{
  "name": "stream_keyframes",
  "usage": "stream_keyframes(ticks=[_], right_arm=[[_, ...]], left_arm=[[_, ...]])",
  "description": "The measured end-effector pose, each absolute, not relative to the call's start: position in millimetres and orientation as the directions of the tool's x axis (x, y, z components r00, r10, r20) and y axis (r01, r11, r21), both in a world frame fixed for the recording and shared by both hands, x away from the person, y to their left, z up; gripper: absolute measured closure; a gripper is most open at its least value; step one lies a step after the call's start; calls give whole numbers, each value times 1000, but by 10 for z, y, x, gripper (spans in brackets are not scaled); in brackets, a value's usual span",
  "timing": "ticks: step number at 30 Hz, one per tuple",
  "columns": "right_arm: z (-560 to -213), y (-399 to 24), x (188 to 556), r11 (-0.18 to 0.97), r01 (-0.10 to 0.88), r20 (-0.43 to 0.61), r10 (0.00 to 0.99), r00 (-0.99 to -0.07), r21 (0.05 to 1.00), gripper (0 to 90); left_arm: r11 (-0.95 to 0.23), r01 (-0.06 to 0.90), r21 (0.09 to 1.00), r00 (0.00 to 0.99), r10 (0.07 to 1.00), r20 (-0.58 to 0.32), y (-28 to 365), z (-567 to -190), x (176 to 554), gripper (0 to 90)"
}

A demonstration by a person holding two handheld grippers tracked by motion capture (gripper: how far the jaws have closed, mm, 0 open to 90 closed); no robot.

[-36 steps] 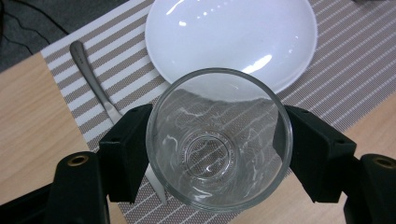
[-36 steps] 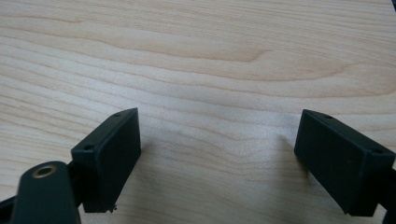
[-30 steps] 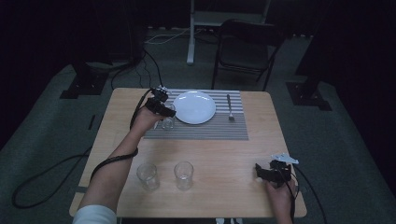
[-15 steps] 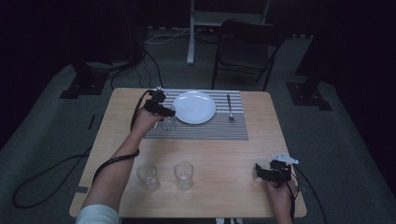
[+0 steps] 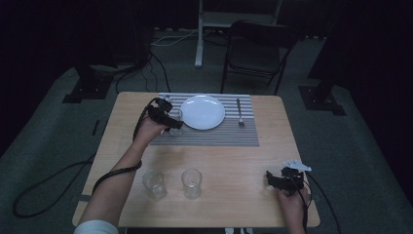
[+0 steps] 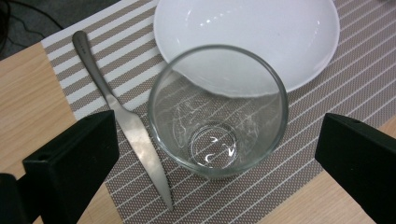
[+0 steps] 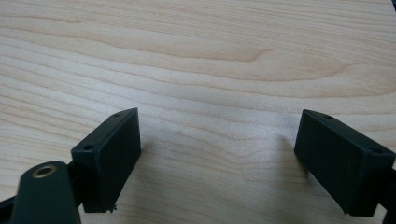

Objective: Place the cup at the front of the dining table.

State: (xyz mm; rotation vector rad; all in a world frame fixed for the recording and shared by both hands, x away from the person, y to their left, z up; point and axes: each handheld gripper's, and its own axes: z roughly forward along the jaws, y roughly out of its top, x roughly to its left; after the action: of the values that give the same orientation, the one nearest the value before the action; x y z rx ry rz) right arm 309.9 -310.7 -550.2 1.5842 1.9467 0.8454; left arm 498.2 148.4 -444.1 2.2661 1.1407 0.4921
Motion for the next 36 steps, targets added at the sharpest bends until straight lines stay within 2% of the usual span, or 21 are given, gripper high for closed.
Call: stream_keyframes(ticks=[9, 16, 19, 28, 32, 36], right_arm=[[-5503, -3107, 3100, 136, 675, 11, 978, -208, 725, 143], [-5502, -3107, 3100, 136, 676, 11, 978, -208, 724, 142], [-5502, -3108, 3100, 137, 675, 10, 978, -209, 725, 143], [-5502, -3107, 3100, 136, 676, 11, 978, -208, 725, 143], [-5502, -3107, 3100, 136, 676, 11, 978, -208, 725, 143], [-5502, -3107, 3100, 136, 676, 11, 978, -208, 725, 143]], left_arm=[[-486, 630, 605, 586, 810, 41, 1601, -4538, 4860, 2], [-446, 625, 641, 594, 805, -19, 1762, -4643, 4712, 2], [-463, 615, 638, 593, 805, 12, 1809, -4700, 4650, 2], [-424, 590, 687, 598, 801, -19, 1990, -4763, 4467, 2], [-413, 580, 703, 571, 821, 12, 2060, -4819, 4383, 2], [-370, 581, 725, 540, 842, -3, 2174, -4880, 4285, 2]])
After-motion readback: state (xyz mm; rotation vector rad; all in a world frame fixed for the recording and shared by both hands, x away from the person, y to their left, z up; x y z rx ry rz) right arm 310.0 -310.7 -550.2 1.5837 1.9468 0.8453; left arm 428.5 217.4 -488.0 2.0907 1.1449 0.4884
